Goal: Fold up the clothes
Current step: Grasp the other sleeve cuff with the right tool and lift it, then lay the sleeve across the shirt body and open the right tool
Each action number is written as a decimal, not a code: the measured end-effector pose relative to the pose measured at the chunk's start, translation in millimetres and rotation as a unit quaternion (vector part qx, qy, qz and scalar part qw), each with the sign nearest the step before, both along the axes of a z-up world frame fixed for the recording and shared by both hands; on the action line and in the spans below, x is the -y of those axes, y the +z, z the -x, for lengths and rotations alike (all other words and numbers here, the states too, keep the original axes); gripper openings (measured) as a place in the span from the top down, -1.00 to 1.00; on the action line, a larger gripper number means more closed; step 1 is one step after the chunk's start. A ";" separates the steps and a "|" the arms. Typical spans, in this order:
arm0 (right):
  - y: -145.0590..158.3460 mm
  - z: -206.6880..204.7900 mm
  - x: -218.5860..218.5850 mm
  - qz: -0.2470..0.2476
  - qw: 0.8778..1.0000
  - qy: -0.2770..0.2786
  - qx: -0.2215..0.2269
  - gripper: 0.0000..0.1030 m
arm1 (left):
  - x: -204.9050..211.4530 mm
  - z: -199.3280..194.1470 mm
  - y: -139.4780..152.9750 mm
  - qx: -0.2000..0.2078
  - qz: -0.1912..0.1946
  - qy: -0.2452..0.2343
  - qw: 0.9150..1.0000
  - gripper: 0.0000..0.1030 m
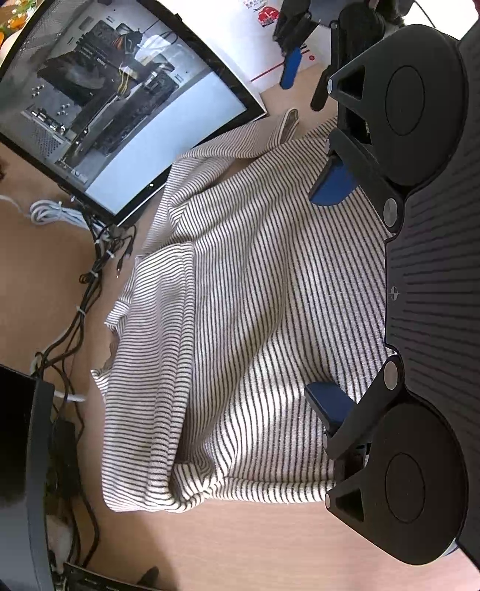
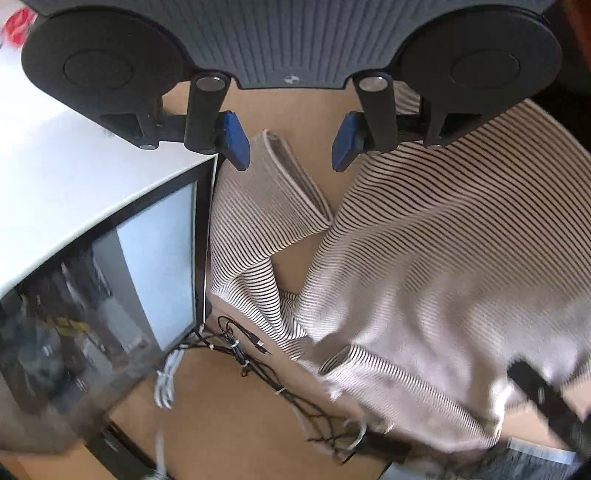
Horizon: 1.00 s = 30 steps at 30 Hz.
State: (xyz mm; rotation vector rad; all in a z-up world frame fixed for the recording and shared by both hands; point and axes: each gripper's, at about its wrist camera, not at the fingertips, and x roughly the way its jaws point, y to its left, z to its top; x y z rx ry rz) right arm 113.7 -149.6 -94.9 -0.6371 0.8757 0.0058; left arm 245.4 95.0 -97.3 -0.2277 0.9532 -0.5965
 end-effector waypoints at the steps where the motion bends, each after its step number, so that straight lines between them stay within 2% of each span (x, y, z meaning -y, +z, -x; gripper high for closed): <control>1: -2.6 -2.2 -1.3 0.013 1.000 0.005 -0.003 0.05 | 0.0 -0.1 0.2 -0.001 -0.001 -0.001 1.000 -1.00; 5: -10.5 -20.0 -0.4 0.049 0.999 0.012 -0.004 0.06 | -2.5 -1.6 1.3 -0.011 0.002 -0.001 1.000 -1.00; 6: -9.8 -26.6 1.6 0.042 0.999 0.009 -0.003 0.15 | -3.8 -1.7 1.3 -0.014 0.005 0.000 1.000 -1.00; 7: -7.6 -33.4 3.5 0.029 1.000 0.004 -0.002 0.34 | -4.8 -1.6 1.4 -0.016 0.007 0.001 1.000 -1.00; 8: -5.4 -40.2 5.5 0.015 1.000 -0.001 -0.002 0.78 | -4.9 -1.5 1.5 -0.016 0.007 0.001 1.000 -1.00; 9: -1.4 -46.5 6.9 0.001 1.000 -0.005 0.000 0.93 | -4.8 -1.5 1.6 -0.017 0.007 0.002 1.000 -1.00; 12: 36.8 -67.7 7.9 -0.053 0.998 -0.011 0.045 0.93 | -4.6 -1.3 1.9 -0.018 0.007 0.003 1.000 -1.00; 16: 99.2 -98.6 1.5 -0.128 0.985 0.001 0.116 0.93 | -5.3 -2.2 1.2 -0.018 0.011 0.006 1.000 -1.00; 19: 140.7 -118.9 -15.5 -0.179 0.971 0.035 0.153 0.93 | -5.8 -2.5 0.7 -0.018 0.013 0.012 1.000 -1.00; 23: 196.0 -146.0 -38.1 -0.245 0.945 0.080 0.202 0.93 | -6.9 -1.4 0.3 -0.018 0.020 0.020 0.999 -1.00; 26: 210.9 -161.1 -68.6 -0.278 0.931 0.128 0.200 0.93 | -7.8 -1.1 0.6 -0.019 0.022 0.026 0.999 -1.00; 30: 208.1 -173.2 -108.1 -0.291 0.920 0.183 0.187 0.93 | -4.7 -0.9 2.0 -0.019 0.015 0.029 0.999 -1.00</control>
